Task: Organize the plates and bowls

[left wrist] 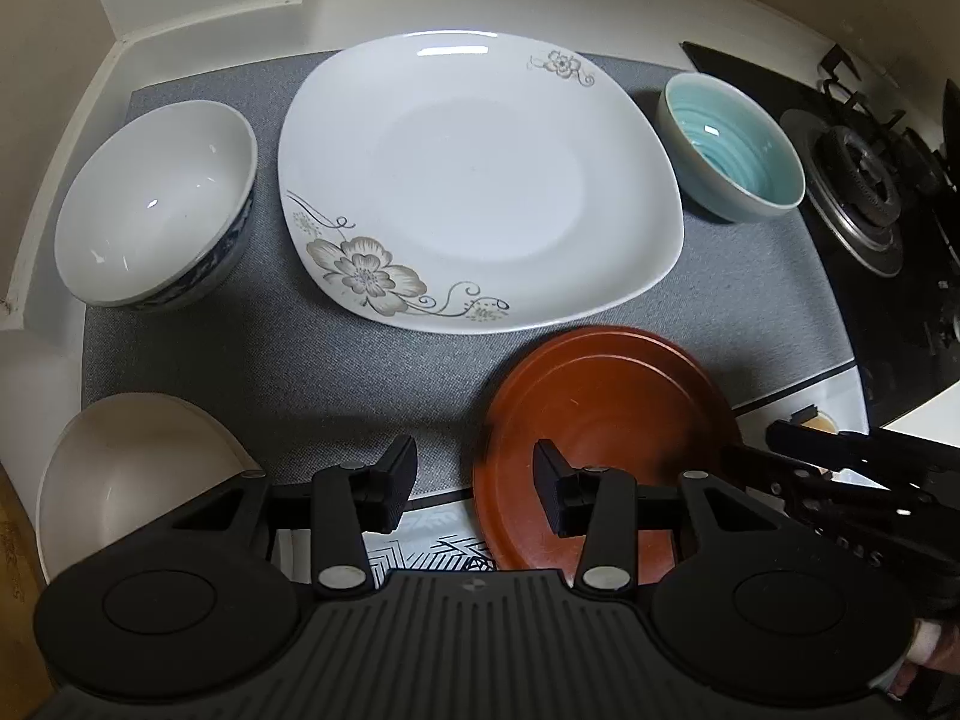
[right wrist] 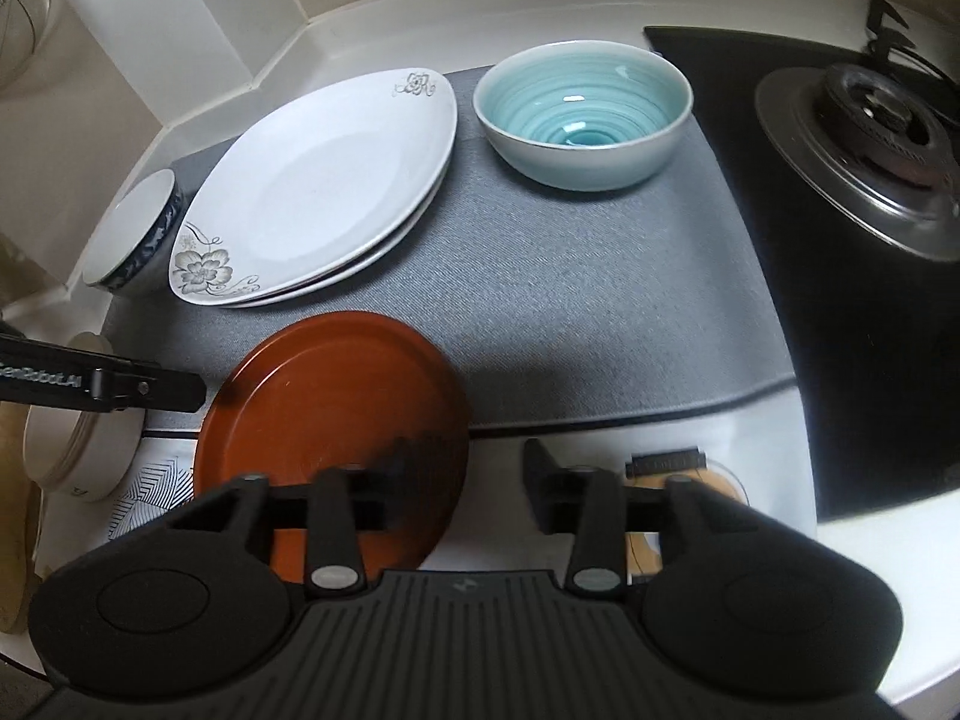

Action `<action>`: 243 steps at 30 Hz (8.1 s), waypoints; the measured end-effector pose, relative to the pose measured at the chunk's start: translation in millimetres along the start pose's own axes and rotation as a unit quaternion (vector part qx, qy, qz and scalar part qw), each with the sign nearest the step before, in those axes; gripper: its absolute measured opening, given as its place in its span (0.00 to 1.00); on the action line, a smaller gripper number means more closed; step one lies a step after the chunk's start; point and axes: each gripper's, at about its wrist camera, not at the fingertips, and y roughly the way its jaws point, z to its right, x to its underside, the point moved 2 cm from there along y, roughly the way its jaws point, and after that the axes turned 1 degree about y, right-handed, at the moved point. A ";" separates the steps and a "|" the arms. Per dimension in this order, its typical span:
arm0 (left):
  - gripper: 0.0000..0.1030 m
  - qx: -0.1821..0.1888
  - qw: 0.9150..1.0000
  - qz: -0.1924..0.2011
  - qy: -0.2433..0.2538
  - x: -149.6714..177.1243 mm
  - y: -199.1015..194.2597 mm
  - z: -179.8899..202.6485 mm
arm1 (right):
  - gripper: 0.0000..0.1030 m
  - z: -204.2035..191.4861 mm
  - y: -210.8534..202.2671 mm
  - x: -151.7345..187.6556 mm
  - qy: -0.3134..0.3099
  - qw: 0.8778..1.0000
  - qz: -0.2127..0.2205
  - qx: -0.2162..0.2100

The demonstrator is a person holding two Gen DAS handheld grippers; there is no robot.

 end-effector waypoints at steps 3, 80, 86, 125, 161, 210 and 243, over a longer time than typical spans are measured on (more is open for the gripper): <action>0.46 0.000 1.000 -0.013 -0.002 1.7 7.6 -0.6 | 0.47 1.7 -1.9 3.5 0.000 1.000 -0.002 0.000; 0.08 -0.045 0.994 0.080 -0.059 -92.7 33.3 -57.0 | 0.10 -39.5 58.8 -122.3 -0.026 0.998 0.053 -0.001; 0.19 -0.057 0.992 0.101 -0.039 -87.9 10.5 -57.0 | 0.14 -45.1 57.5 -123.5 -0.046 0.997 0.054 0.013; 0.12 0.054 0.950 0.152 -0.266 21.5 -26.6 -216.4 | 0.15 -198.0 86.6 -110.4 -0.176 0.977 -0.010 -0.124; 0.13 0.050 0.980 0.088 -0.172 -74.6 -48.7 -62.8 | 0.15 -53.9 -25.7 -129.1 0.003 0.987 0.096 -0.126; 0.16 0.023 0.999 0.020 0.039 -156.1 55.3 109.1 | 0.16 103.2 12.6 -131.3 0.003 0.992 0.127 0.019; 0.40 0.054 0.993 0.005 0.107 -141.4 73.7 114.0 | 0.32 133.7 18.2 -116.0 0.108 0.989 0.084 -0.052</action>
